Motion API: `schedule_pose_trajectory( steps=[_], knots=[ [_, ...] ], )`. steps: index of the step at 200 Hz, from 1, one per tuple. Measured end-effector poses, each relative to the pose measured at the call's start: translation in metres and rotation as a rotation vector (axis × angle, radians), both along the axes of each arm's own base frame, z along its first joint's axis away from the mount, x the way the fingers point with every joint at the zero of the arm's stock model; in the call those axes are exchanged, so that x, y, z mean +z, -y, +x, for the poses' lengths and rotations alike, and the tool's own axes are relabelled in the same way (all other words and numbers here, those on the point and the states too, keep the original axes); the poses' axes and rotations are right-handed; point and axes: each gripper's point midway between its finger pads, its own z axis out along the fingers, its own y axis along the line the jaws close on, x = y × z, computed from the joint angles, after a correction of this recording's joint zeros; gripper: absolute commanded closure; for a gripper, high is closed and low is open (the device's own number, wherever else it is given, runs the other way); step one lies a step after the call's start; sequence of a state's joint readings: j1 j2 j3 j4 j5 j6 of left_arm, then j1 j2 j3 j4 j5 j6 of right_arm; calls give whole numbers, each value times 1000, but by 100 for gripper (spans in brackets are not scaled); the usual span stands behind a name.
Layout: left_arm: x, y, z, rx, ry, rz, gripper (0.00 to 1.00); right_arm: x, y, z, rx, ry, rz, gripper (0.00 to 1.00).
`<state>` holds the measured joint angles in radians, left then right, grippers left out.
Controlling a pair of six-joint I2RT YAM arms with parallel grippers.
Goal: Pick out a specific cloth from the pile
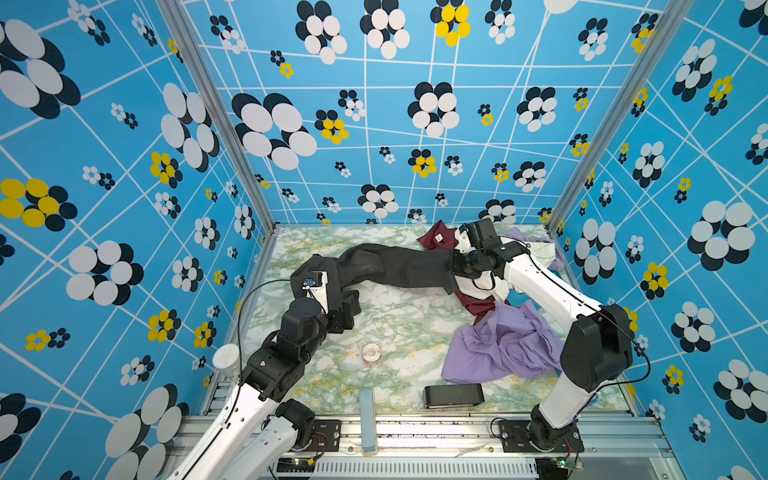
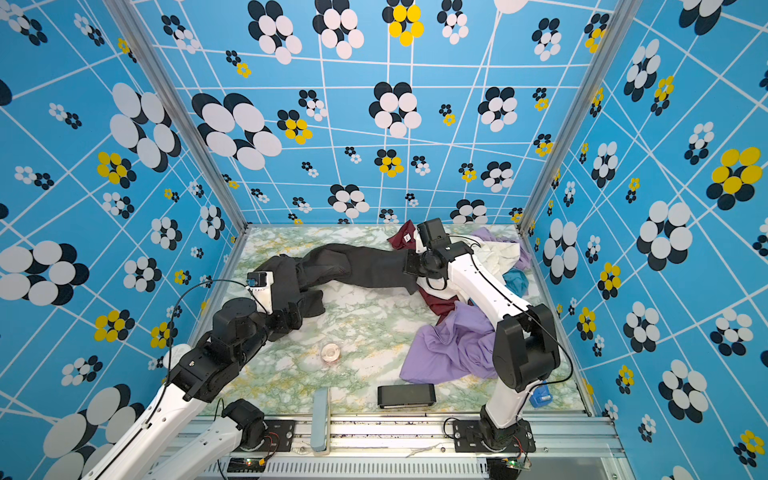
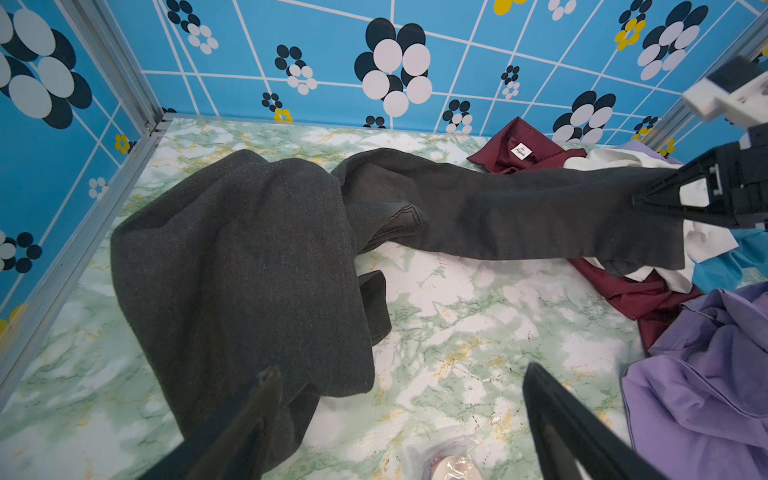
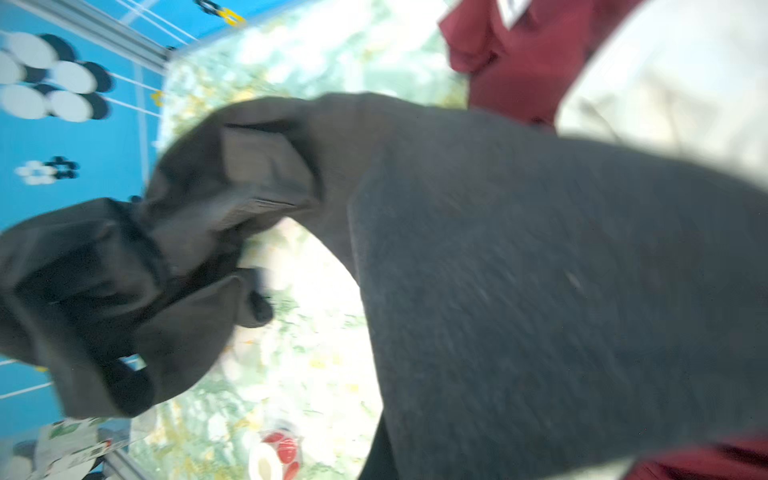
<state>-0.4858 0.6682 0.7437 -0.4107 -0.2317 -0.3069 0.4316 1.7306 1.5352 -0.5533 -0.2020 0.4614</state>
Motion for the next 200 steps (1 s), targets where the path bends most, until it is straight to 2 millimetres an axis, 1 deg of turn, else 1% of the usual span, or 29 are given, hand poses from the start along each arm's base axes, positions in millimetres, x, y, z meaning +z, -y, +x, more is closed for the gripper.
schedule_pose_trajectory(
  steps=[22,35,50,67,82,95,106,119,134,136,143,147,156,161,166,179,192,200],
  knots=[
    [4,-1,-2,0,13,-6,8,48,-43,0,90,99,89,100],
    [7,-2,-4,0,23,-11,8,70,-71,-1,149,141,142,100],
    [10,-4,-6,4,38,-17,8,86,-108,-3,222,166,215,100],
    [15,-7,-9,9,55,-23,7,90,-150,-5,296,161,288,100],
    [19,-10,-11,17,71,-25,7,81,-189,-4,359,131,346,100],
    [21,-12,-13,24,80,-26,7,66,-222,-5,412,87,385,100],
    [23,-14,-15,28,86,-26,7,47,-252,-7,457,42,417,100],
    [22,-16,-17,35,85,-23,7,23,-280,-13,500,-15,438,100],
    [23,-18,-18,42,90,-18,7,-7,-305,-23,537,-87,446,100],
    [23,-19,-18,43,90,-16,6,-11,-307,-24,541,-96,446,99],
    [23,-19,-18,45,92,-14,7,-23,-315,-30,554,-125,444,88],
    [23,-20,-18,46,92,-14,7,-29,-318,-33,560,-142,441,78],
    [23,-20,-18,48,91,-12,6,-41,-323,-41,569,-180,436,51],
    [23,-20,-18,49,90,-11,6,-46,-324,-45,572,-200,432,39],
    [23,-20,-18,49,90,-11,6,-50,-325,-48,573,-216,428,32],
    [22,-20,-18,49,89,-10,6,-56,-323,-53,574,-247,411,19],
    [22,-20,-18,49,89,-10,6,-54,-321,-54,577,-246,402,13],
    [22,-20,-18,49,89,-10,6,-53,-318,-53,581,-240,392,11]
  ],
)
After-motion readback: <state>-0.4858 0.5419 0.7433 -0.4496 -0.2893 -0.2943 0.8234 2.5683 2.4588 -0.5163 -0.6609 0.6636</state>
